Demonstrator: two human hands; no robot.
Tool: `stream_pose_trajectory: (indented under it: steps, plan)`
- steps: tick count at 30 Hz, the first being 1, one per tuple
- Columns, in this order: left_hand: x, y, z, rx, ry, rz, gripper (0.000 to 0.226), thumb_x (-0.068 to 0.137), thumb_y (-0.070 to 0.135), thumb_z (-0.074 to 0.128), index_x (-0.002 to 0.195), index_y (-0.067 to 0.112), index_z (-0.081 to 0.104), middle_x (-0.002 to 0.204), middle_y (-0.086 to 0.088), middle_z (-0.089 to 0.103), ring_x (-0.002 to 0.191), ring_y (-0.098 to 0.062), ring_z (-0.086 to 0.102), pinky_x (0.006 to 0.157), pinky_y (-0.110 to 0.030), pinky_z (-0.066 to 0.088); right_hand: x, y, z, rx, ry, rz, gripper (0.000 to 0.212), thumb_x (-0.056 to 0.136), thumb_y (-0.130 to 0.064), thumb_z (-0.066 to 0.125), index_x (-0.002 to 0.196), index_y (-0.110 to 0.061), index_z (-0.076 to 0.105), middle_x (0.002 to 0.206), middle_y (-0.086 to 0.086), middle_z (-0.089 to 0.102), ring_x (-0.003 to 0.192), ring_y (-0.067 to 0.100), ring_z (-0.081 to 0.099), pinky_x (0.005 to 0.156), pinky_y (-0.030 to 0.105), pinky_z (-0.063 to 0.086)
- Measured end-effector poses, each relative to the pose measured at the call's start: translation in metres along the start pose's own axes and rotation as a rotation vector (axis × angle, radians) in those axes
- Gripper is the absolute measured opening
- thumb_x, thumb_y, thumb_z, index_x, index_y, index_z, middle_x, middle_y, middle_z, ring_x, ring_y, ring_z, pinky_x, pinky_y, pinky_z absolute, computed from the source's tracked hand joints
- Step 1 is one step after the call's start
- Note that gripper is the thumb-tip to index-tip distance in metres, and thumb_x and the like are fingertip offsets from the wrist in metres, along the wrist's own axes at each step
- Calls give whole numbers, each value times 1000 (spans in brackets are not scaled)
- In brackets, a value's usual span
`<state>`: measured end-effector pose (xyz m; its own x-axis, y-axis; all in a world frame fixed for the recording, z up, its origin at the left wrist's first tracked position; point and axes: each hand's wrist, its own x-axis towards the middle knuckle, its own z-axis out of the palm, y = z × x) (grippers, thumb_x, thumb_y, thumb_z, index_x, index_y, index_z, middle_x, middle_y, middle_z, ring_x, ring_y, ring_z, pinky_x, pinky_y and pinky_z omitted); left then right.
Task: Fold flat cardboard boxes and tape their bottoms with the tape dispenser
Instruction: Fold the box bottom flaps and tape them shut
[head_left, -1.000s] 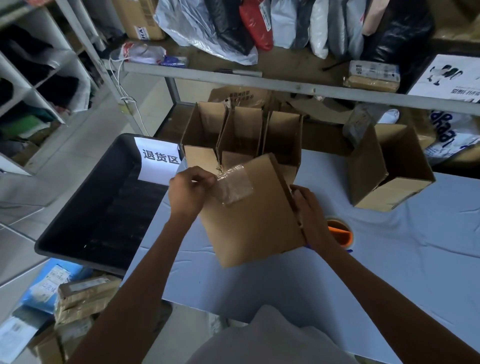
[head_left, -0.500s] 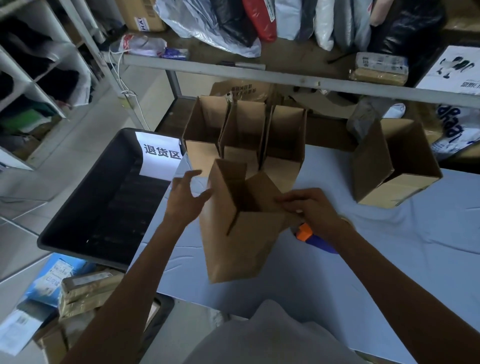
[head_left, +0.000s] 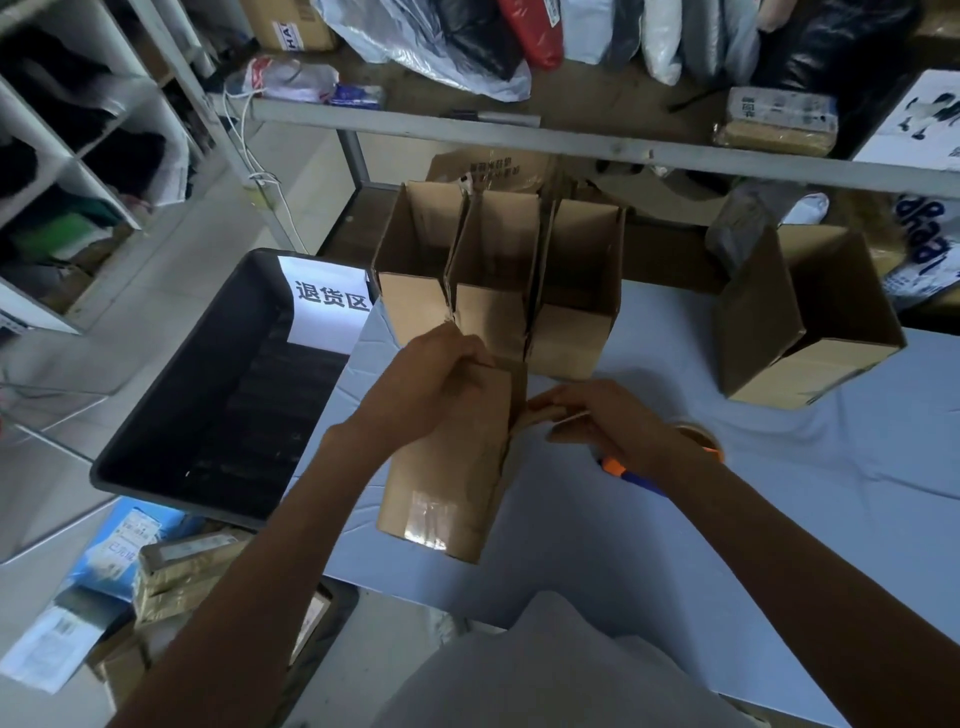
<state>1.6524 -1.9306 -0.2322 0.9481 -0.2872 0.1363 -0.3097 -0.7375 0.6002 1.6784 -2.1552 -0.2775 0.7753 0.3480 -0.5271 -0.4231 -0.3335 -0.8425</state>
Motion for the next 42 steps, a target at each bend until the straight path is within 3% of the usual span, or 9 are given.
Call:
stream_pose_trajectory:
  steps: [2, 6, 11, 17, 22, 27, 32, 36, 42]
  plan:
    - [7, -3, -7, -53, -37, 35, 21, 76, -1, 58, 94, 5, 67, 90, -10, 64, 85, -25, 62, 77, -33, 52, -4, -1, 0, -453, 57, -195, 26, 92, -22, 56, 115, -12, 63, 129, 14, 50, 121, 30, 44, 93, 27, 40]
    - [24, -8, -19, -182, -165, -6, 29, 76, -13, 65, 91, 12, 68, 89, -1, 63, 84, -14, 63, 78, -21, 52, -15, -6, -6, -654, 82, -652, 40, 73, -57, 58, 91, -24, 71, 126, -3, 45, 120, 15, 34, 94, 19, 30]
    - [47, -4, -9, -123, -221, 56, 28, 70, -13, 69, 91, 5, 71, 89, 2, 63, 84, -12, 62, 78, -24, 52, -10, -14, 15, -767, -110, -630, 41, 75, -27, 76, 113, -13, 67, 113, 2, 67, 99, 8, 59, 88, 25, 48]
    - [49, -7, -3, -115, -91, 9, 26, 72, -4, 70, 96, 6, 71, 94, -2, 65, 90, -18, 60, 76, -2, 38, -9, 3, 17, -372, 35, -576, 11, 84, -7, 67, 91, -5, 74, 83, -1, 72, 74, 5, 67, 73, 18, 53]
    - [15, 16, 15, -189, -10, -122, 32, 86, 24, 60, 118, 22, 56, 115, 8, 49, 106, -10, 49, 95, -19, 37, -17, 18, 14, 23, 76, -456, 8, 79, -1, 71, 85, -6, 74, 72, -4, 73, 69, 9, 69, 64, 18, 52]
    - [-18, -1, 27, 109, -254, -97, 84, 61, 68, 52, 133, 25, 50, 135, 2, 51, 123, -18, 46, 108, -37, 30, -19, 29, 11, 214, 209, -410, 25, 81, 0, 68, 75, -22, 77, 75, 3, 74, 73, 19, 70, 65, 24, 54]
    - [-14, -19, 42, 19, -258, -143, 65, 73, 35, 74, 133, 31, 49, 133, 4, 56, 122, -18, 51, 109, -36, 36, -21, 47, 14, 233, 225, -231, 4, 80, -6, 70, 79, -8, 74, 78, 11, 72, 78, 30, 68, 75, 37, 56]
    - [-2, -17, 47, 64, -322, -123, 63, 73, 47, 75, 131, 35, 52, 132, 4, 54, 123, -17, 46, 102, -27, 34, -28, 58, 17, 409, 303, -170, 10, 77, -2, 71, 77, -12, 73, 83, 9, 73, 83, 25, 69, 76, 33, 54]
    - [10, -20, 63, 46, -15, -25, 30, 75, 27, 76, 103, 19, 73, 82, 1, 59, 80, -17, 50, 65, -30, 43, -24, 62, 24, 516, 314, -150, 27, 74, -8, 75, 100, -2, 70, 99, 14, 72, 93, 29, 68, 89, 45, 52]
